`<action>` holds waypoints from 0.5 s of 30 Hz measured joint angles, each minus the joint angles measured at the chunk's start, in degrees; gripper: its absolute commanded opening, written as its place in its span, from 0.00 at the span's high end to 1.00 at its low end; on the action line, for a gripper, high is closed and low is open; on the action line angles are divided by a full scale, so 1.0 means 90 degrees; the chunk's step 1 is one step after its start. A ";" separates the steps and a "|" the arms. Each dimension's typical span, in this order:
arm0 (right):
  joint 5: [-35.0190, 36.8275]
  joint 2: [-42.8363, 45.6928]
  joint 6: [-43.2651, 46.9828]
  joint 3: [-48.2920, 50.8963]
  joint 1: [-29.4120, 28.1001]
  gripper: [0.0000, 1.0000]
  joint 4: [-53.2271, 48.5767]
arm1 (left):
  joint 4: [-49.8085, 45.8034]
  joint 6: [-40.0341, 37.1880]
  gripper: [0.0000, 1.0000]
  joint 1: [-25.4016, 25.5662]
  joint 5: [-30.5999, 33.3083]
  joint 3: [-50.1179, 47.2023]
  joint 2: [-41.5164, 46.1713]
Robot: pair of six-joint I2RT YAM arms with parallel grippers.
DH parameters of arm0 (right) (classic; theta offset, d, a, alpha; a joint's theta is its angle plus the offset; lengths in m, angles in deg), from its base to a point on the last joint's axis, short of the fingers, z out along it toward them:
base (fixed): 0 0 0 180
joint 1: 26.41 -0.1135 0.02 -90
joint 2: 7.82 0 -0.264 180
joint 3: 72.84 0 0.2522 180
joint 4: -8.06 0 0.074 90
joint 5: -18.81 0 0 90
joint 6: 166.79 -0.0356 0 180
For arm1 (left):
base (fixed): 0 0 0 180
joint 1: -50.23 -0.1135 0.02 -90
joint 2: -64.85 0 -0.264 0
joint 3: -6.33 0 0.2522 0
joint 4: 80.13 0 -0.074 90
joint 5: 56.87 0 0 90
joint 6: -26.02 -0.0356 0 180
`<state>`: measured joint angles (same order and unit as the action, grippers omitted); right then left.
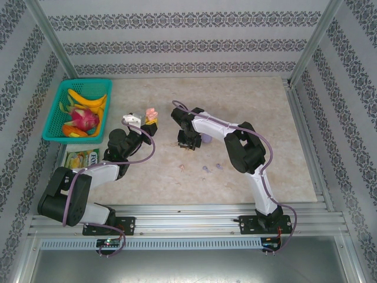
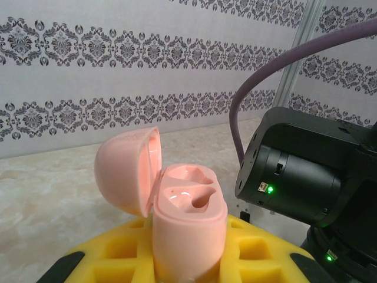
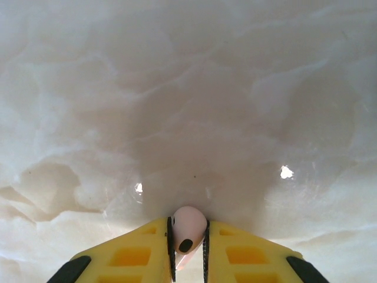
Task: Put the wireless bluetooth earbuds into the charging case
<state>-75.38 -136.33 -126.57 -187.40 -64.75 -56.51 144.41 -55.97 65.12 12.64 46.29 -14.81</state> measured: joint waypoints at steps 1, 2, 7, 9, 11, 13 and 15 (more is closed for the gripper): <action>-0.0002 0.0000 0.0245 0.0000 0.0000 0.80 -0.0005 | 0.0000 0.0000 1.00 0.0000 0.0000 0.0000 0.0000; -0.0002 0.0000 0.0464 0.0002 0.0000 0.80 -0.0010 | 0.0000 0.0000 1.00 0.0000 0.0000 0.0000 0.0000; 0.0056 0.0090 0.1615 0.0134 -0.0005 0.81 0.0070 | -0.0005 0.0000 1.00 0.0000 0.0002 -0.0002 0.0080; 0.0185 0.0151 0.2062 0.0238 -0.0010 0.81 0.0134 | -0.0010 0.0002 1.00 0.0000 0.0005 -0.0005 0.0153; 0.0338 0.0211 0.2414 0.0335 -0.0032 0.81 0.0180 | -0.0044 0.0000 1.00 0.0000 0.0022 -0.0005 0.0223; 0.0491 0.0272 0.2688 0.0447 -0.0080 0.81 0.0216 | -0.0100 0.0000 1.00 0.0000 0.0029 -0.0015 0.0313; 0.0600 0.0340 0.2902 0.0566 -0.0136 0.80 0.0272 | -0.0155 0.0000 1.00 0.0000 0.0056 -0.0036 0.0423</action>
<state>-69.98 -133.27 -100.45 -182.30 -65.98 -54.06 143.01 -55.97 65.12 13.14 45.96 -11.01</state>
